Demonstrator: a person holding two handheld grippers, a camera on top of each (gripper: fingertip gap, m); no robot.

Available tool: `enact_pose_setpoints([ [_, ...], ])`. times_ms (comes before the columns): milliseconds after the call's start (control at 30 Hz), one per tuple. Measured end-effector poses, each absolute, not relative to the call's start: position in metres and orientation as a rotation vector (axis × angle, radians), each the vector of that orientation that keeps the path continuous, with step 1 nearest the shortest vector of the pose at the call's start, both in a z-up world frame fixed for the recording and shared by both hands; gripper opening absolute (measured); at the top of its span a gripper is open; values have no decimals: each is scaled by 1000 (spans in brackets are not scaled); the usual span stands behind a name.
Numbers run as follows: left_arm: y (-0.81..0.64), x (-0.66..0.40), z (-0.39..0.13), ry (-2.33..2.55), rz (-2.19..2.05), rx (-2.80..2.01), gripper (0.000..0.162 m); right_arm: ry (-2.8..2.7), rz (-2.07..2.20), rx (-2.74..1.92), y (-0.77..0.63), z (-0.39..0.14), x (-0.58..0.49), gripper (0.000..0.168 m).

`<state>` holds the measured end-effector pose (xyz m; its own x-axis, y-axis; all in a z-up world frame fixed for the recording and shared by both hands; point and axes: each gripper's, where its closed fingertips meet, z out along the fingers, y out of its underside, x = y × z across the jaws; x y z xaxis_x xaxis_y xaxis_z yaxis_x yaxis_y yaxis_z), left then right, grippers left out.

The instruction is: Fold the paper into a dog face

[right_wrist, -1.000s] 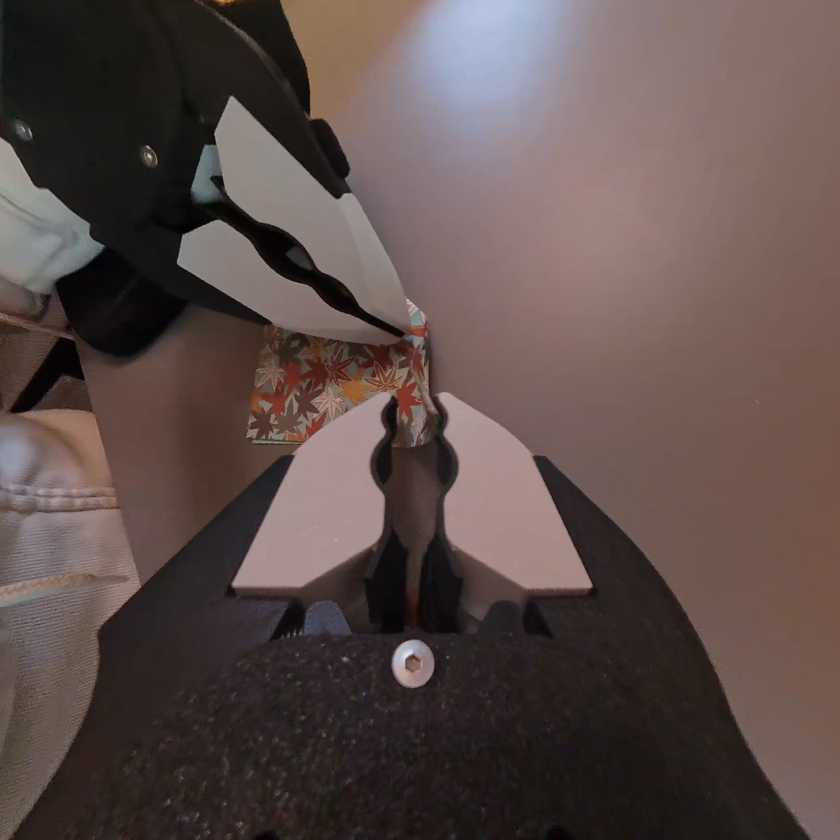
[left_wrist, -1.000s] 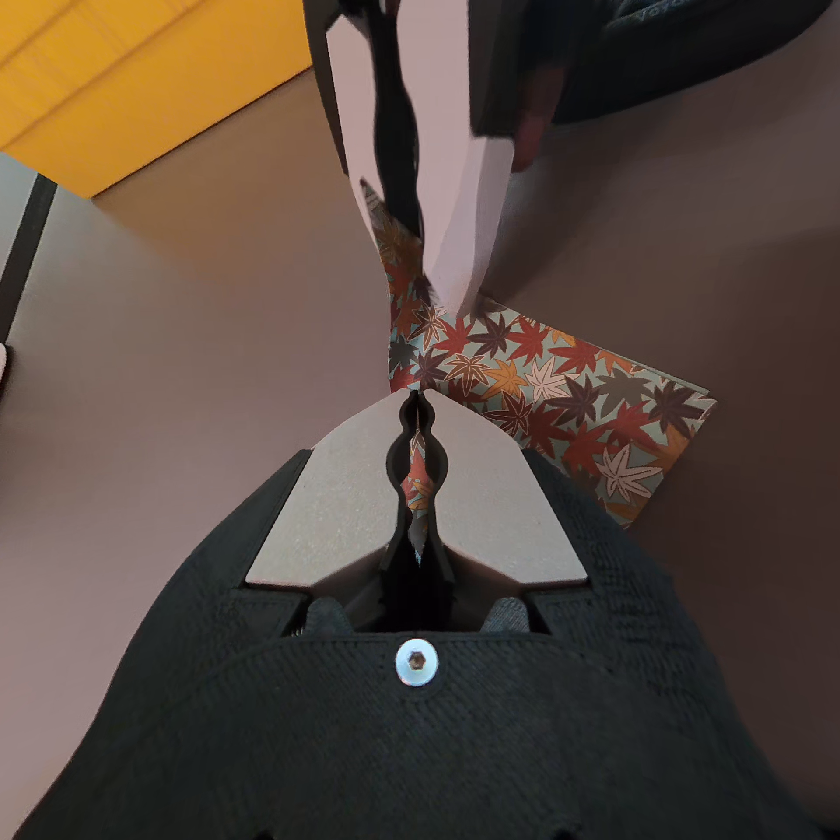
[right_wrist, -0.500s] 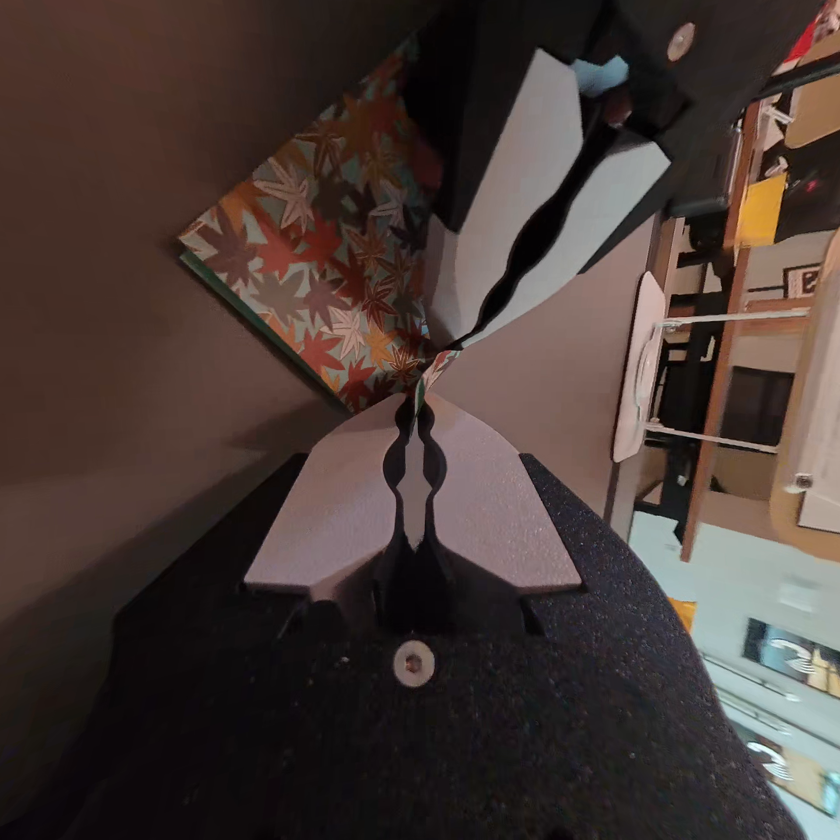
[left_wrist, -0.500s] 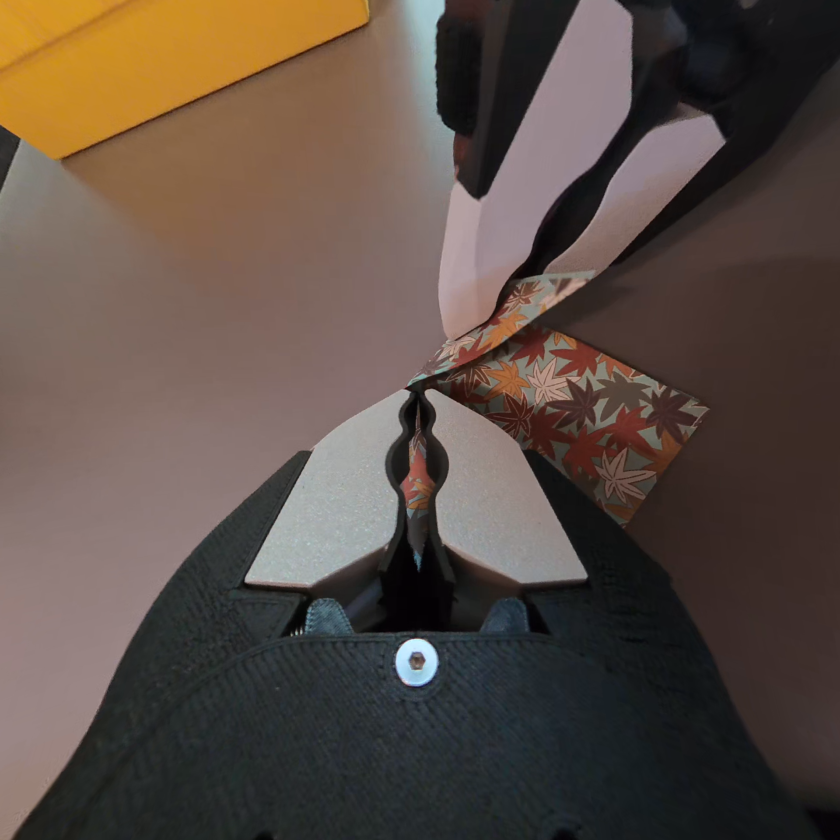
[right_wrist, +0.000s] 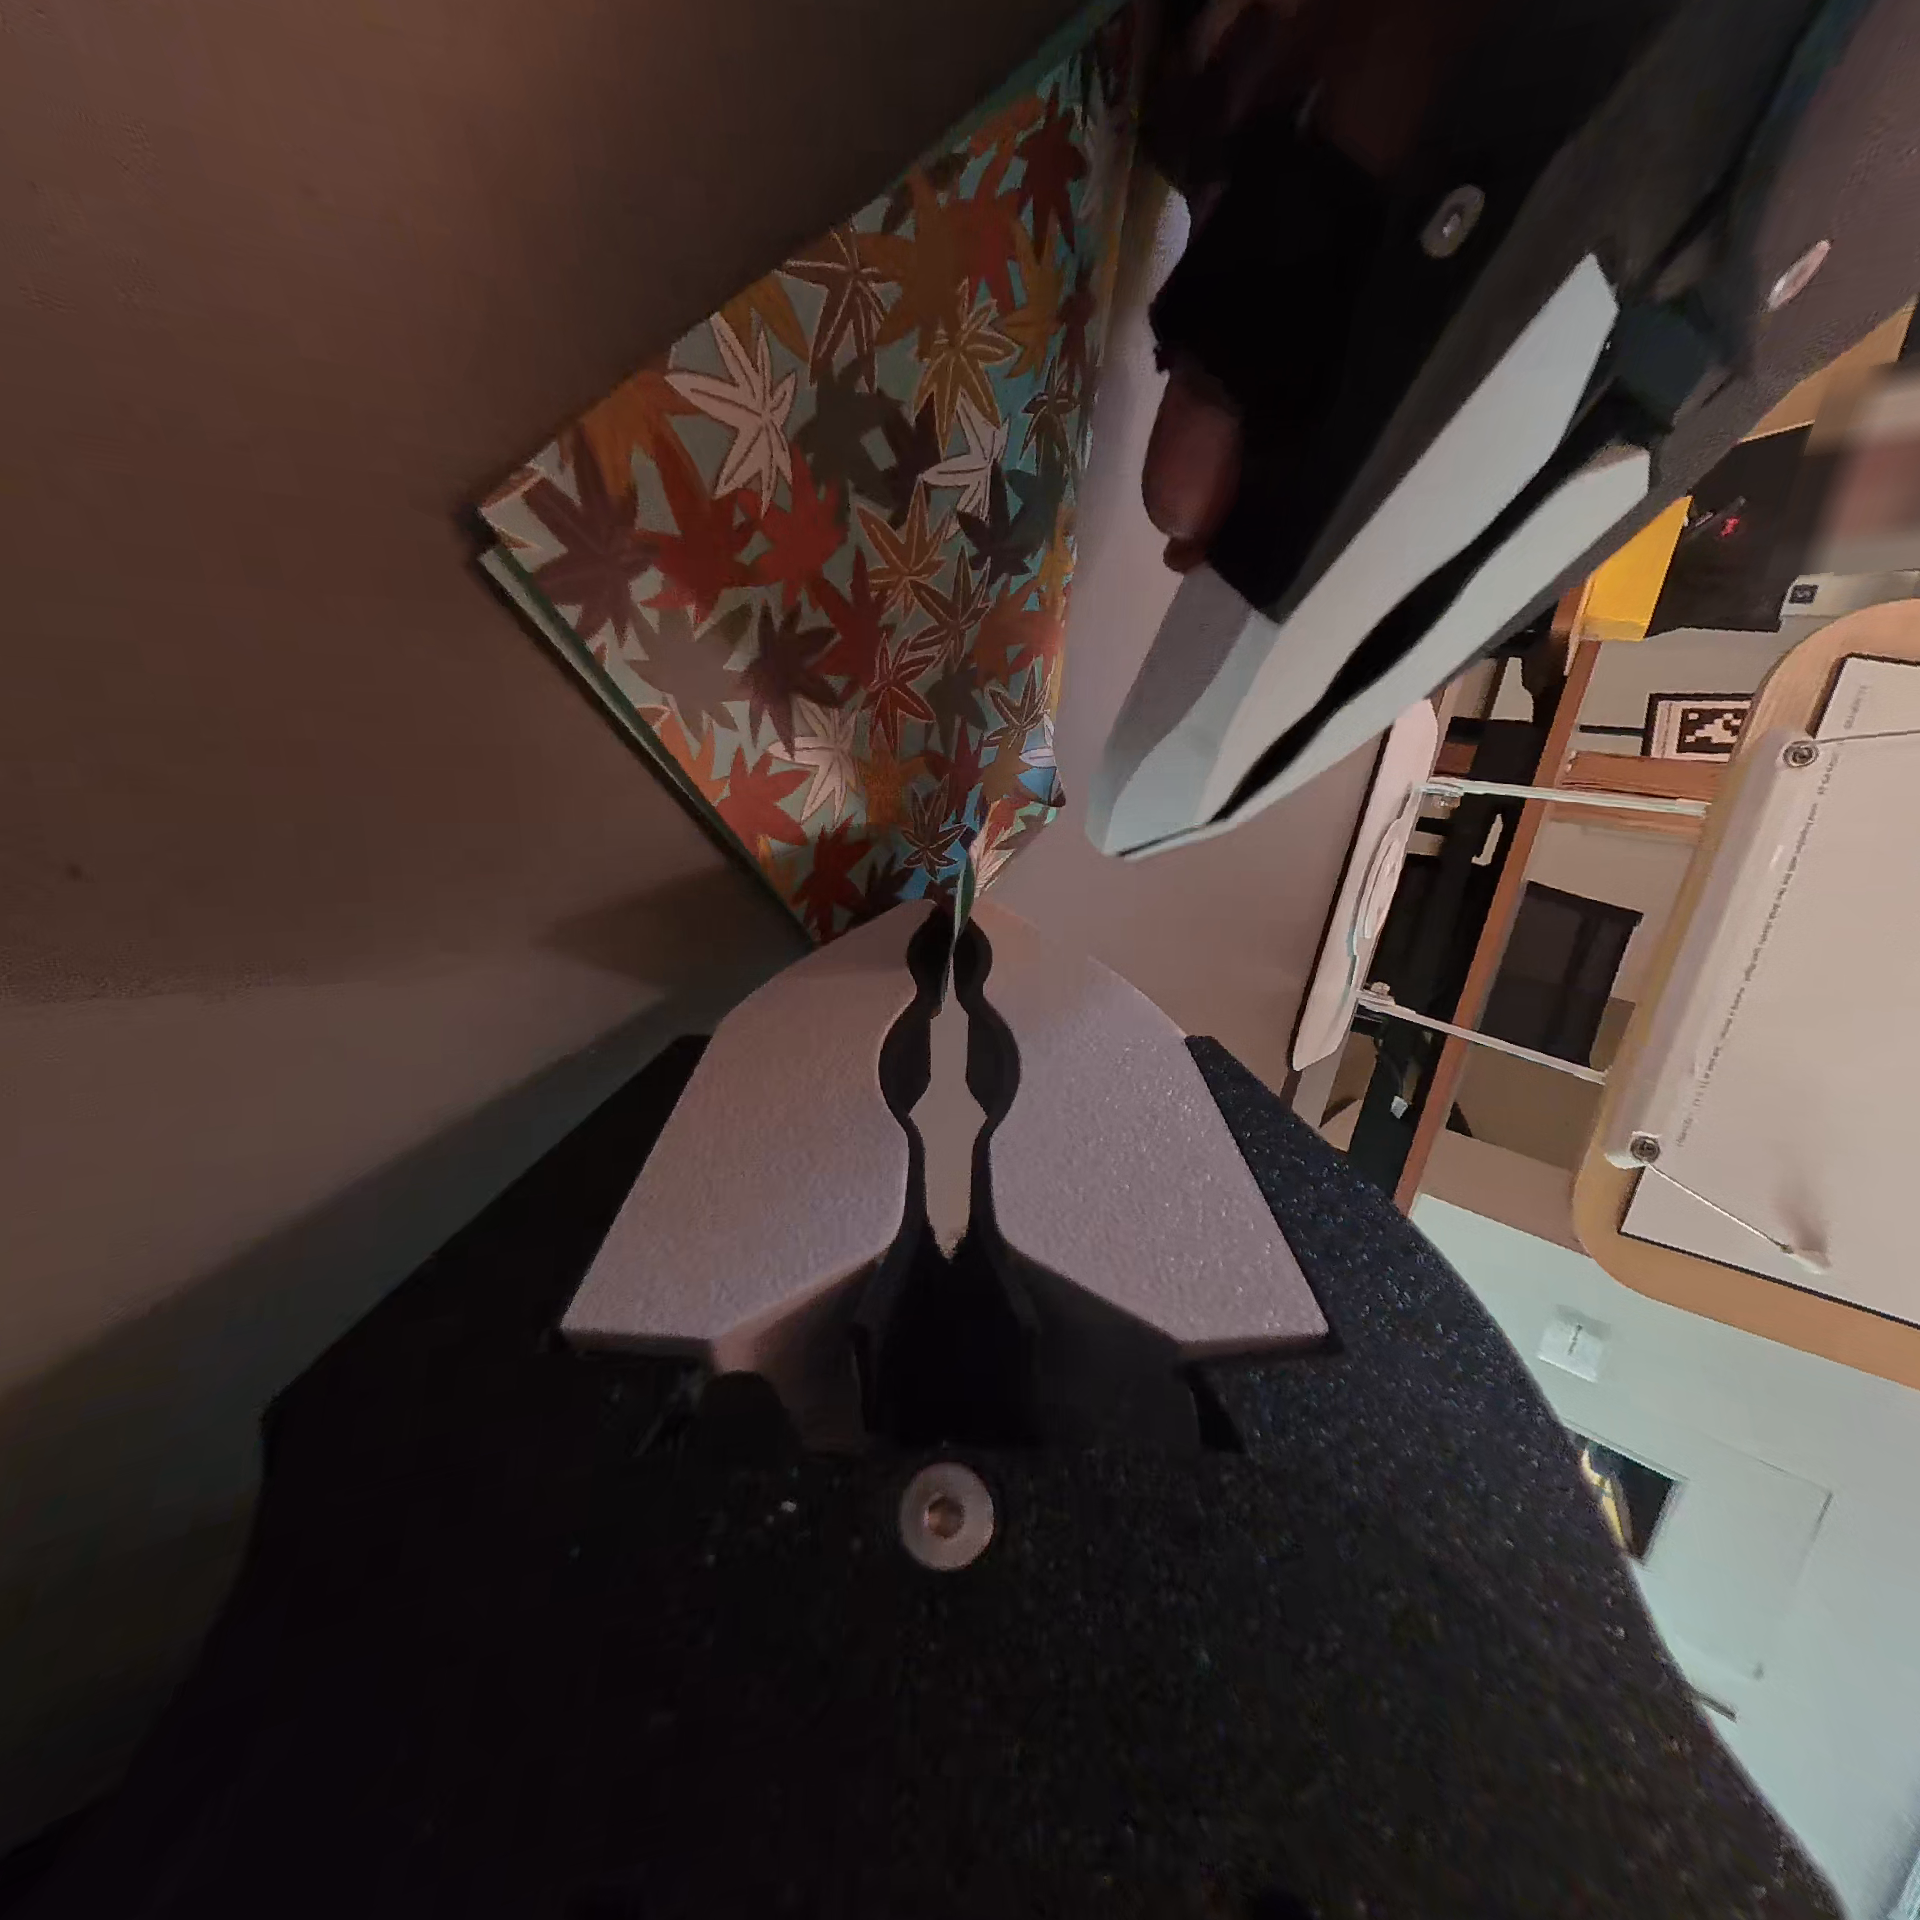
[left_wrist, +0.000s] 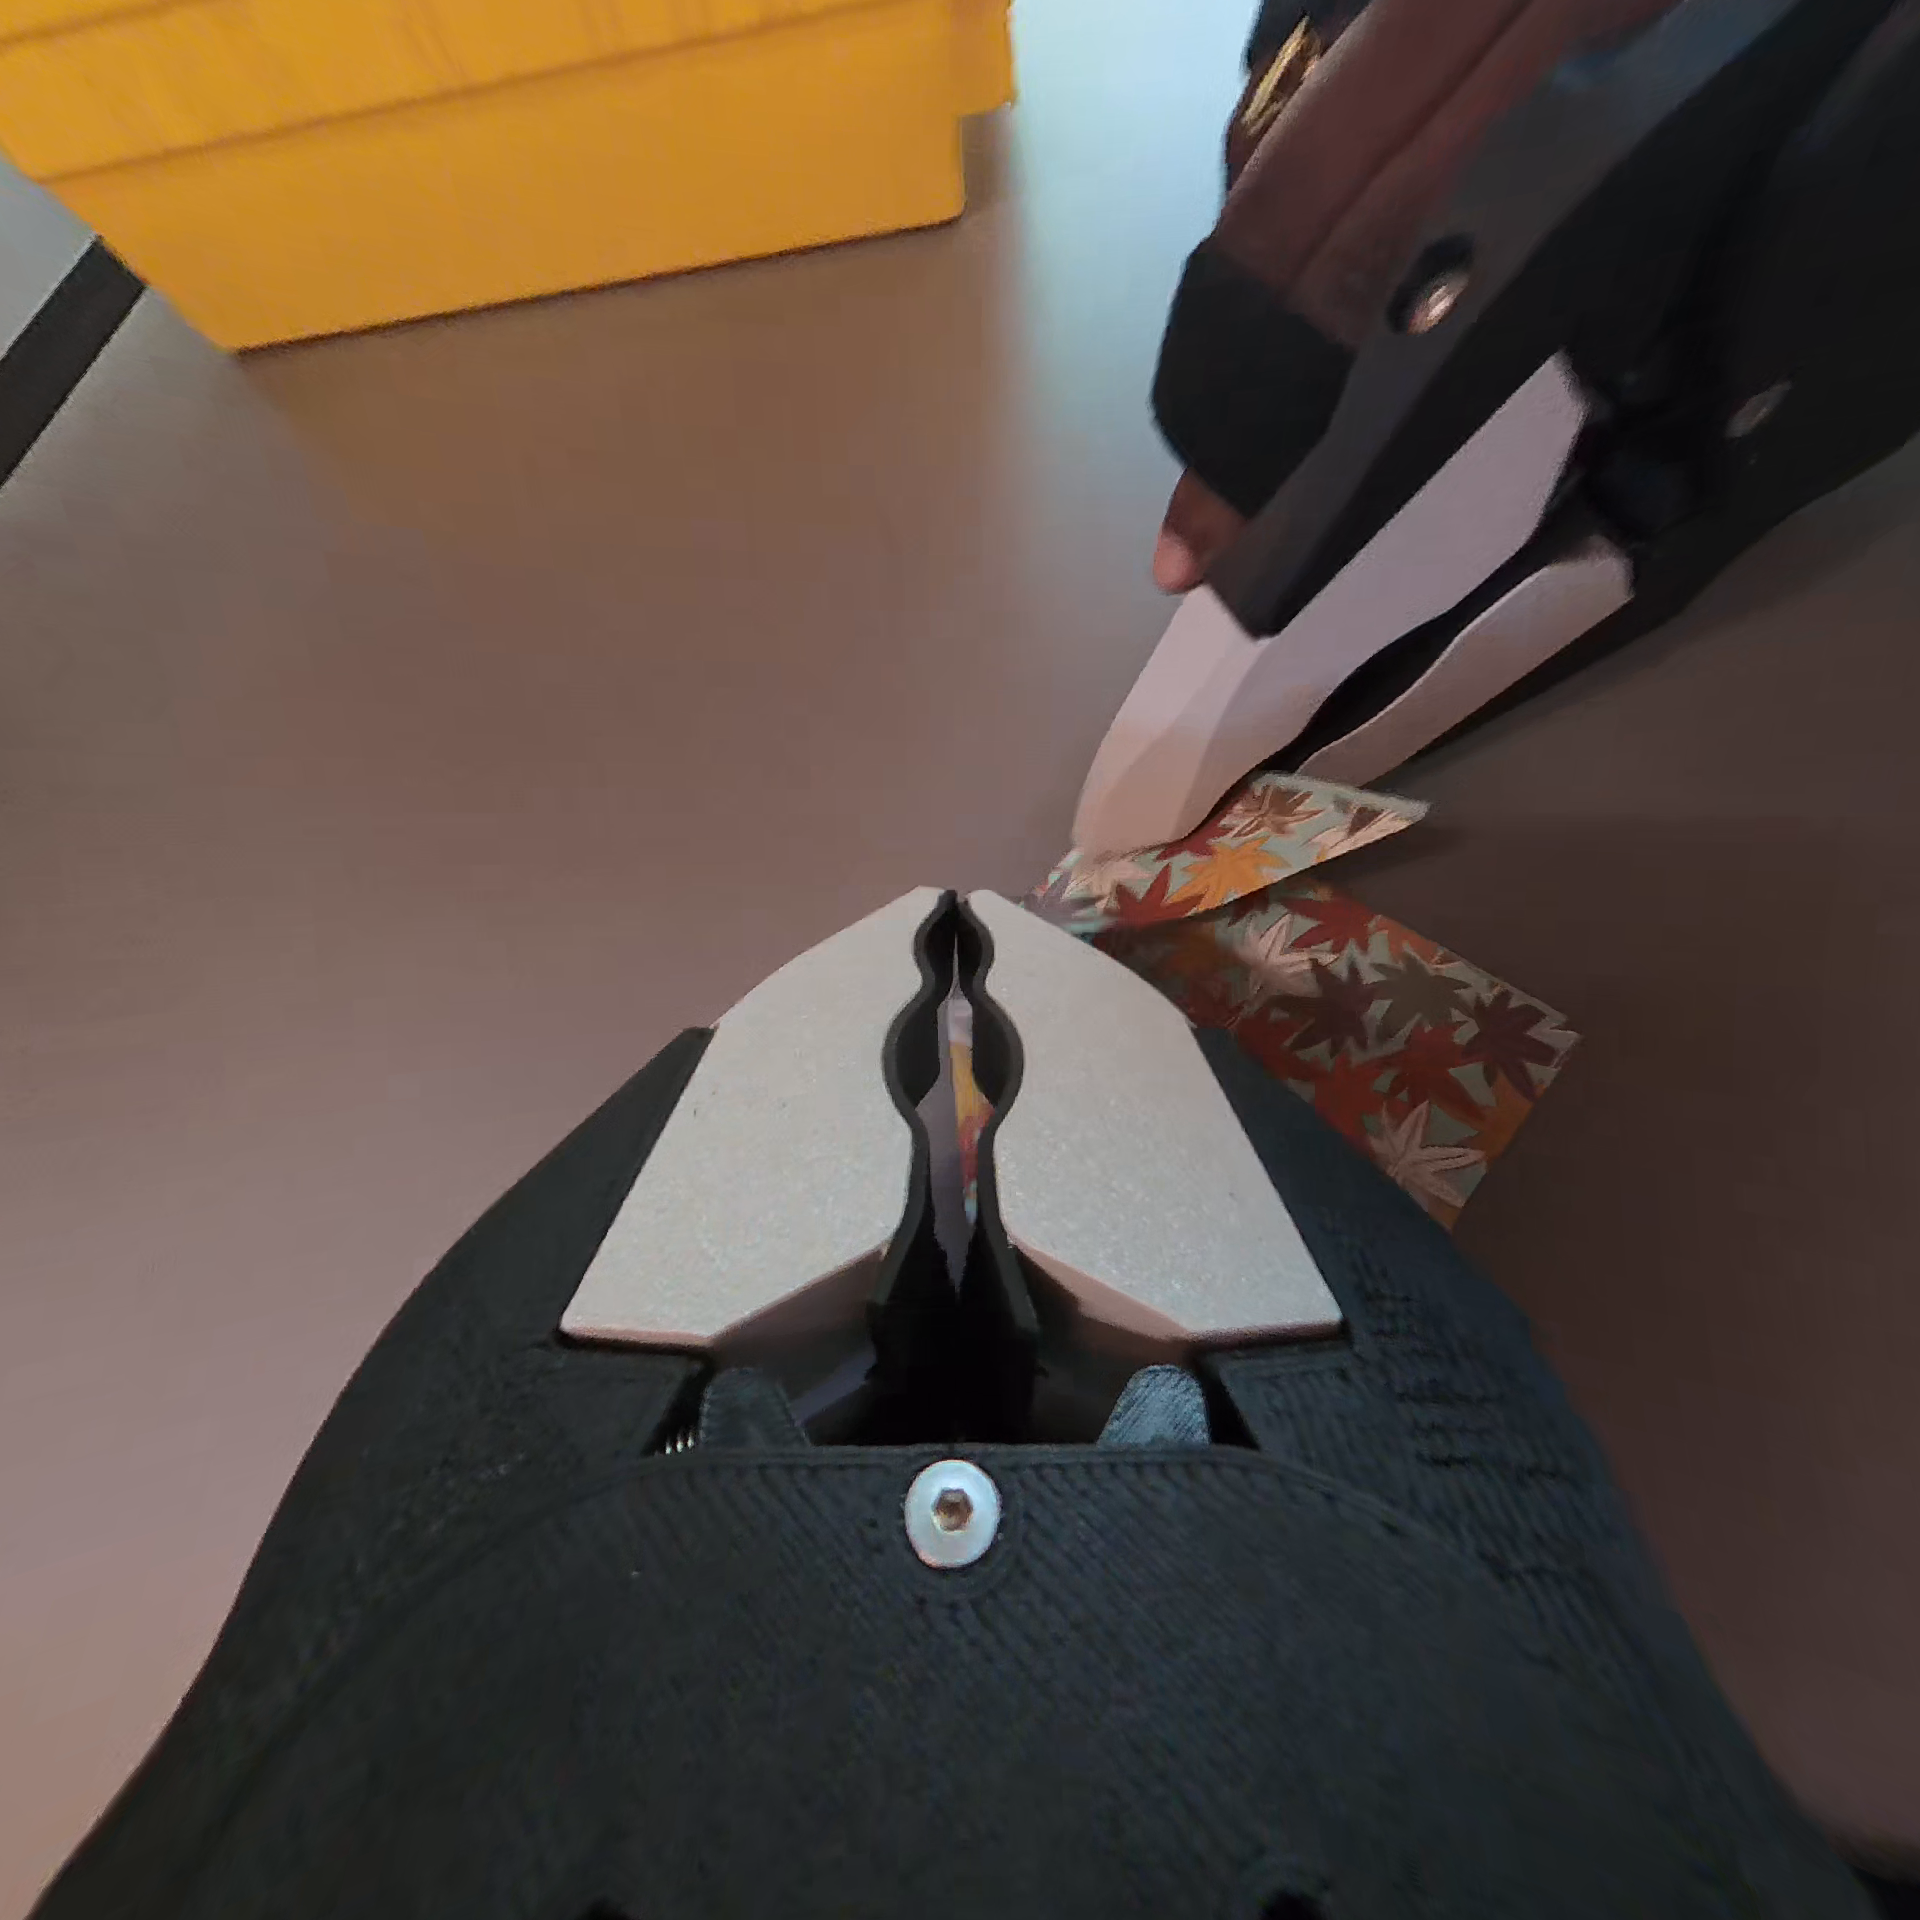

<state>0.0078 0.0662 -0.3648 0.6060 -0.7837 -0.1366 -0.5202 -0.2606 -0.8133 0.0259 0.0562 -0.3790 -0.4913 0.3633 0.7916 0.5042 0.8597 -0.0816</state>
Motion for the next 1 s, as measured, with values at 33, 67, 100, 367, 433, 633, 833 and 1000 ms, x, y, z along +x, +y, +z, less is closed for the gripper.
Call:
enact_pose_setpoints([
  [33,66,10,-364,1042,-375,-1929,0,-2138,-208,-620,56,-379,26,1],
  [67,66,12,-367,1059,-369,-1937,0,-2136,-214,-615,56,-379,26,1],
  [100,65,12,-371,1084,-357,-1953,0,-2134,-218,-610,56,-379,26,1],
  [367,63,11,-380,1170,-288,-1963,0,-2118,-206,-592,55,-378,26,1],
  [433,64,9,-379,1150,-283,-1963,0,-2113,-186,-594,55,-377,25,1],
  [633,56,8,-363,1132,-308,-1841,3,-2117,-28,-733,62,-376,28,2],
  [833,48,9,-383,1270,-264,-1903,0,-2073,397,-1011,70,-362,29,19],
  [1000,47,9,-383,1272,-281,-1908,0,-2074,756,-1205,69,-360,24,14],
])
